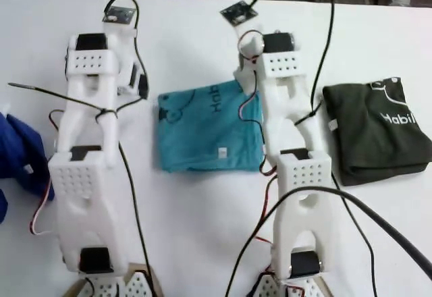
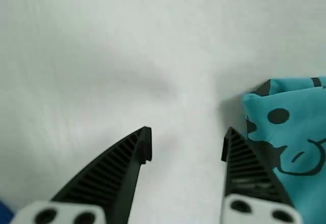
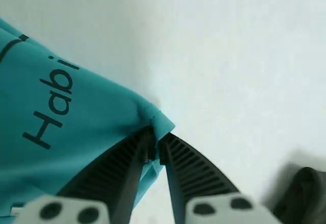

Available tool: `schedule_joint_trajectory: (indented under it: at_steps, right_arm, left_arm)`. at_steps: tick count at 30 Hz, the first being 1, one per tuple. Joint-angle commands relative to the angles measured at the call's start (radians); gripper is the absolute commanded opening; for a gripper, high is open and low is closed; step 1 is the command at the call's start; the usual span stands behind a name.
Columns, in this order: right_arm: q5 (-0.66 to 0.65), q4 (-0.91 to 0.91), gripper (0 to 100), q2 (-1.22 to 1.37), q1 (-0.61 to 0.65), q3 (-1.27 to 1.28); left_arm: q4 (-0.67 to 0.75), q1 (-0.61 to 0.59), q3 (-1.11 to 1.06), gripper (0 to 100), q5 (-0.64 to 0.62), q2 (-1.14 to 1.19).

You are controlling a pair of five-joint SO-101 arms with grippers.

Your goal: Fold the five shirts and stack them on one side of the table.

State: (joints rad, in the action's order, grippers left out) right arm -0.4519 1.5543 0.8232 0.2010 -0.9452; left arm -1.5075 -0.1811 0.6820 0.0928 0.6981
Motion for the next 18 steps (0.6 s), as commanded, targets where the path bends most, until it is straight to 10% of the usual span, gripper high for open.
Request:
schedule_joint_trajectory:
  at_steps: [1, 13, 18]
  right_arm:
    - [-0.043, 0.002, 2.0, -0.008, -0.01, -0.041]
    - [-0.081, 0.016, 17.5, 0.01, 0.025, -0.072]
    - [-0.018, 0.127, 6.7, -0.048, 0.039, -0.132]
  left_arm:
    - [0.014, -0.009, 0.044, 25, -0.003, -0.011]
    - [0.014, -0.009, 0.044, 25, -0.003, -0.011]
    - [0.012, 0.003, 0.044, 25, -0.006, -0.011]
